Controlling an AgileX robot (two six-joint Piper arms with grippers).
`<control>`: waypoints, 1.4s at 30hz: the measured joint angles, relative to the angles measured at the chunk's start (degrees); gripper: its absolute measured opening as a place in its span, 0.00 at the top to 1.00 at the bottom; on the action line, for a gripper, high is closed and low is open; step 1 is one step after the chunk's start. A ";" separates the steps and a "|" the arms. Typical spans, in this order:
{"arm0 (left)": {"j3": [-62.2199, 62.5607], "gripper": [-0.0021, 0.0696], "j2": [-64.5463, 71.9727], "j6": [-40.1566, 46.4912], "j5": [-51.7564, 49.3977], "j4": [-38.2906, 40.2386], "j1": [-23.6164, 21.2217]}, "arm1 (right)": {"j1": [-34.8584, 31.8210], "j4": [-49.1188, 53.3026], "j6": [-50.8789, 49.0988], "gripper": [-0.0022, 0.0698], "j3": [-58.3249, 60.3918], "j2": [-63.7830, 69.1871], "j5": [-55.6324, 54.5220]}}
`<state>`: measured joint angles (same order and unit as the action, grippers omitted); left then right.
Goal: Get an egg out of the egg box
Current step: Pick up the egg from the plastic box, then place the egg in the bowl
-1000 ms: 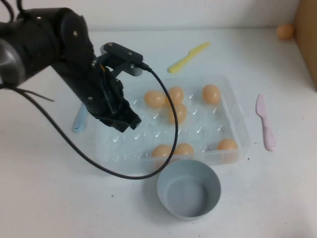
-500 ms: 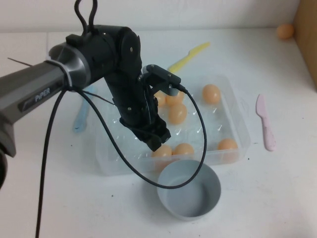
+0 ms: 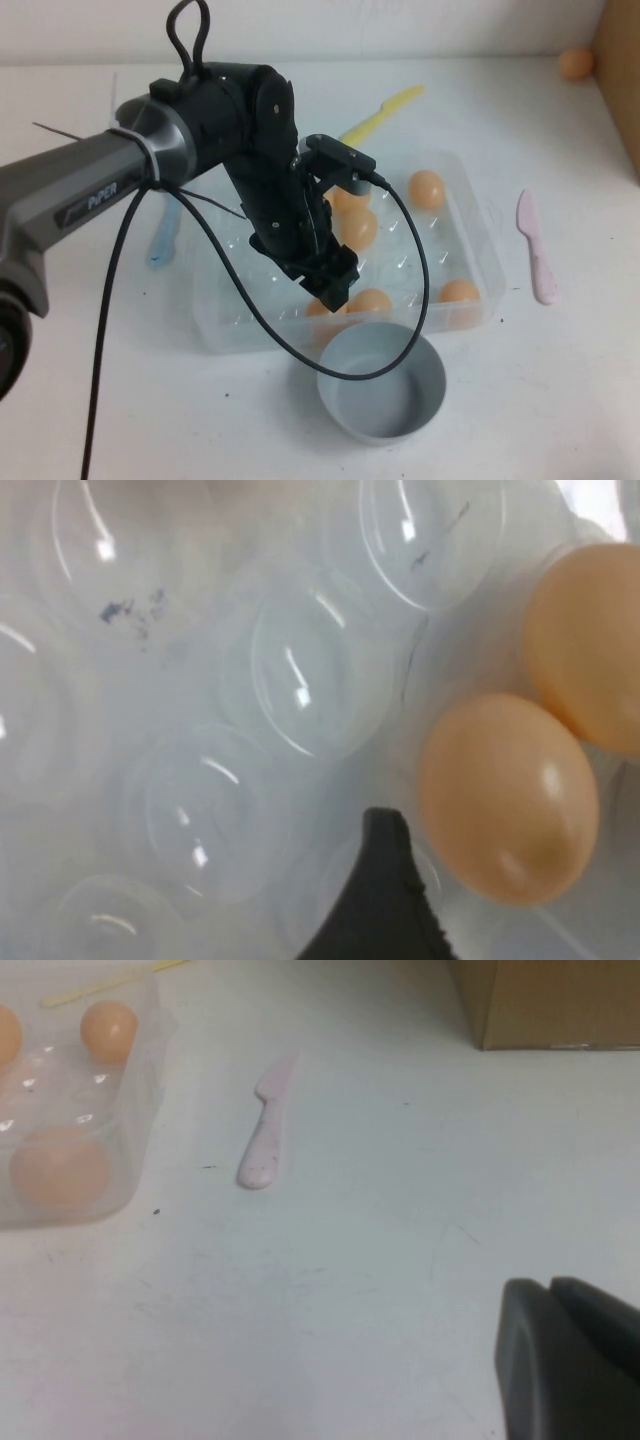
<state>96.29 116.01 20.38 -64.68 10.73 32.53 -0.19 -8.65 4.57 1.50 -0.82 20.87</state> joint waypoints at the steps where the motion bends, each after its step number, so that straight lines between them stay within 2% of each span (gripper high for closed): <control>1: 0.00 0.29 0.32 0.00 0.09 0.00 0.00 | 0.00 0.00 0.00 0.99 0.00 0.00 0.00; 17: 0.12 0.31 4.06 0.00 1.07 0.48 0.10 | 0.00 0.00 0.00 0.99 0.00 0.00 0.00; 19: 0.12 0.33 4.32 0.00 1.07 0.88 0.10 | 0.00 0.00 0.00 0.99 0.00 0.00 0.00; 25: 0.12 0.49 4.43 0.00 0.97 1.69 0.22 | 0.00 0.00 0.00 0.99 0.00 0.00 0.00; 30: 1.20 0.49 4.47 0.00 0.04 1.69 0.22 | 0.00 0.00 0.00 0.99 0.00 0.00 0.00; 35: 6.31 0.49 4.04 0.00 -2.77 -1.45 0.47 | 0.00 0.00 0.00 0.99 0.00 0.00 0.00; 42: 8.77 0.49 -2.79 0.00 -5.08 -4.98 4.81 | 0.00 0.00 0.00 0.99 0.00 0.00 0.00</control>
<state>105.06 113.22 20.38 -69.76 5.74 37.34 -0.19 -8.65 4.57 1.50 -0.82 20.87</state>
